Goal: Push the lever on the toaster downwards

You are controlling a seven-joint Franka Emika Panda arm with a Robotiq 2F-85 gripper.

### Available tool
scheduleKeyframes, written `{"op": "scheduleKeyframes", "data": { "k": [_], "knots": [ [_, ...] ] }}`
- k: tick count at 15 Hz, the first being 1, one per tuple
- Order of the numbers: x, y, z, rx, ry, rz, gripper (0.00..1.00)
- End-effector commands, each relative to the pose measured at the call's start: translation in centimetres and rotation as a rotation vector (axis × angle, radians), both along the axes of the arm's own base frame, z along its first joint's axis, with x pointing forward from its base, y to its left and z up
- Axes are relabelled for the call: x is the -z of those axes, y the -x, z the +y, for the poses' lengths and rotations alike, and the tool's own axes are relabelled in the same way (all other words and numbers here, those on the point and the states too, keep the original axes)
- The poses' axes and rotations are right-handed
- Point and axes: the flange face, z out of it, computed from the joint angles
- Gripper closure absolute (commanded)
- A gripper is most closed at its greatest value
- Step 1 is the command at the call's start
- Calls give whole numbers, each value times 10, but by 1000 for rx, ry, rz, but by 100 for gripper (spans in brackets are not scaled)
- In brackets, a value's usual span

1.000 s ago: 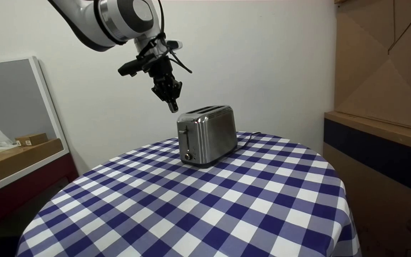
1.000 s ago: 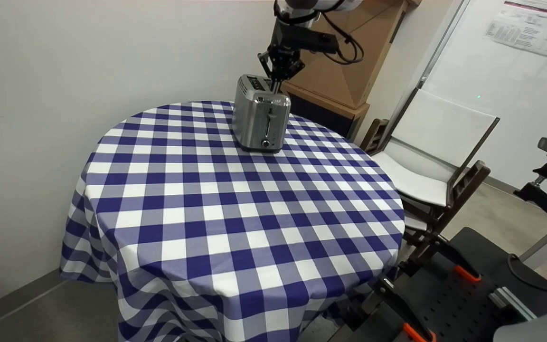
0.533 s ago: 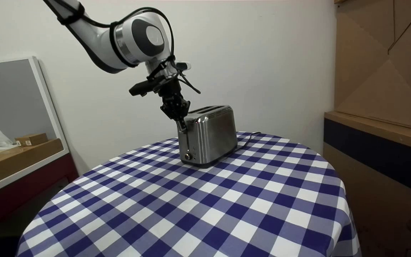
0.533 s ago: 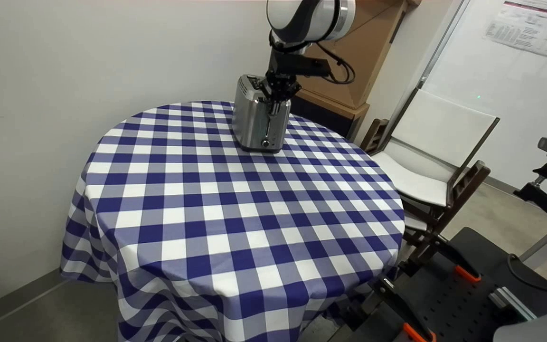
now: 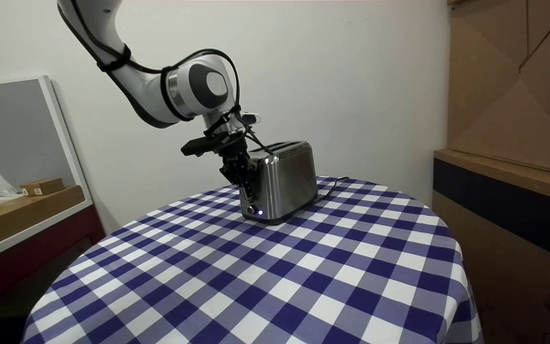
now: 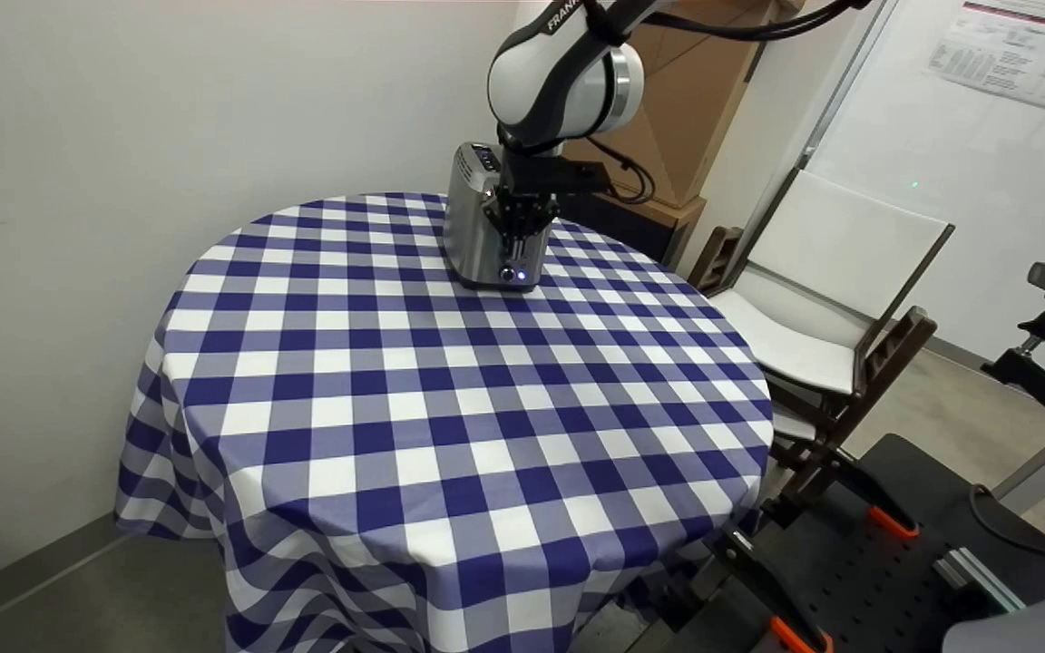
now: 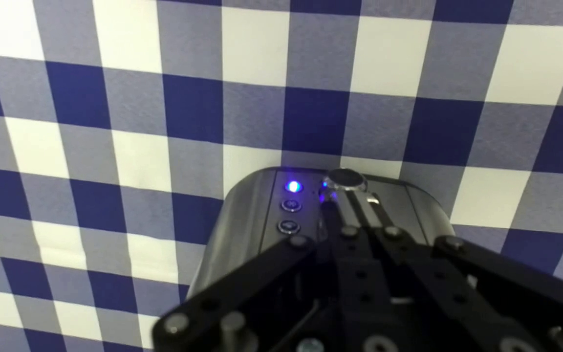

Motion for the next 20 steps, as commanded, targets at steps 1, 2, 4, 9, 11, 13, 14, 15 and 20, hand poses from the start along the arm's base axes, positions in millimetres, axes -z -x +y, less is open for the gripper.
{"op": "scheduleKeyframes", "data": {
  "k": [1, 2, 4, 9, 11, 13, 14, 15, 20],
  "knots": [
    [33, -3, 3, -35, 10, 47, 100],
    [34, -3, 4, -37, 9, 49, 100],
    [26, -2, 6, -41, -1, 49, 100],
    [-23, 10, 13, -48, -62, 46, 100],
    [-47, 22, 21, -56, -91, 49, 100],
    [-76, 40, 29, -62, -120, 56, 100],
    [-93, 52, 33, -66, -135, 62, 100],
    [-107, 62, 37, -69, -145, 69, 100],
    [-163, 133, 65, -97, -136, 108, 100]
  ]
}}
